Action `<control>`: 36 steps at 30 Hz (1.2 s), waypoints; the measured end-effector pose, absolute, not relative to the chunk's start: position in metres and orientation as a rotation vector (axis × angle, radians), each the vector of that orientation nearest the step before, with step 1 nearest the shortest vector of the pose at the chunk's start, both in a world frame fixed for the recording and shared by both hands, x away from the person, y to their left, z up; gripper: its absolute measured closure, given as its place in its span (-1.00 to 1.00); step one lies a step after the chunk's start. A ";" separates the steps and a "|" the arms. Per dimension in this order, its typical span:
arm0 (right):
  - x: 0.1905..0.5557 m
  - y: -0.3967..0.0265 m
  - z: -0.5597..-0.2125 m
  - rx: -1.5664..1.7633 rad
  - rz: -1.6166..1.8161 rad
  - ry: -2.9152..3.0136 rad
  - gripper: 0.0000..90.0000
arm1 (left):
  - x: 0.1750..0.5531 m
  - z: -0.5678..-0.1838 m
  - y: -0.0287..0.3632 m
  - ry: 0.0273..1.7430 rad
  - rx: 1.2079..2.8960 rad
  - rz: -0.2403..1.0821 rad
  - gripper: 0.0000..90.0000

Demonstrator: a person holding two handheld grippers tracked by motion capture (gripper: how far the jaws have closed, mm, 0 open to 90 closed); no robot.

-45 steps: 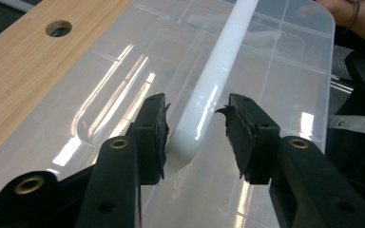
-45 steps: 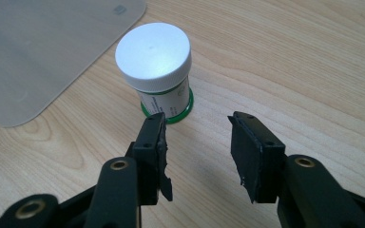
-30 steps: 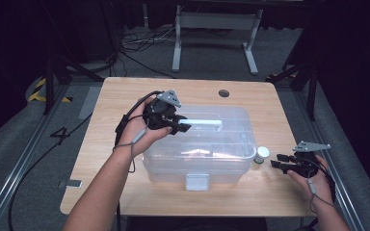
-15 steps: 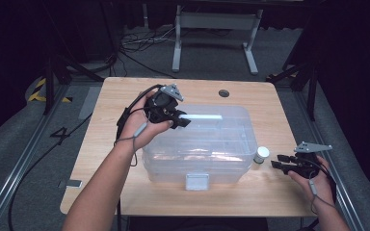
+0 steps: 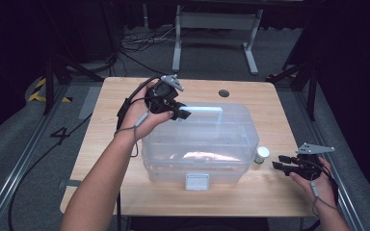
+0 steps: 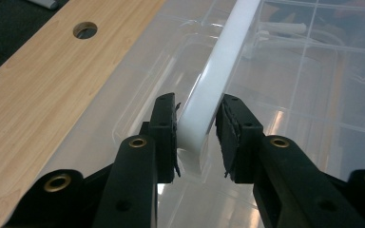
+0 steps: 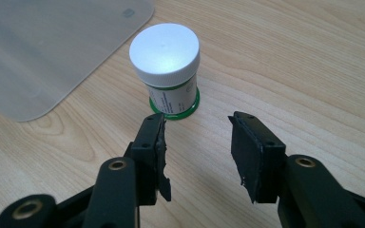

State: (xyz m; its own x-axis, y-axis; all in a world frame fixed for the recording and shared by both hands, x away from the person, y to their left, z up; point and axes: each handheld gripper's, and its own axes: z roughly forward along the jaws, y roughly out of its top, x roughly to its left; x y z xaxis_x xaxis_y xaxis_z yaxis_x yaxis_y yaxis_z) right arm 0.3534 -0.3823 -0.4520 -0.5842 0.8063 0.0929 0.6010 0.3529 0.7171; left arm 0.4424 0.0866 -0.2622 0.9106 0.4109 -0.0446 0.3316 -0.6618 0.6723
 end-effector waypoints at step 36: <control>0.335 -0.358 -0.413 1.026 1.213 2.414 1.00 | 0.458 -0.252 0.082 0.581 2.374 0.156 0.54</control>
State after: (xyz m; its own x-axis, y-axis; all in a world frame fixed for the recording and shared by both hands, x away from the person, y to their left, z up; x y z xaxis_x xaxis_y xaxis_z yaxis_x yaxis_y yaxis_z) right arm 0.3347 -0.3579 -0.4126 -0.7205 0.6882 0.0852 0.4792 0.4053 0.7785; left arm 0.4583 0.0822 -0.2517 0.8933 0.4475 -0.0419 0.3660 -0.6701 0.6458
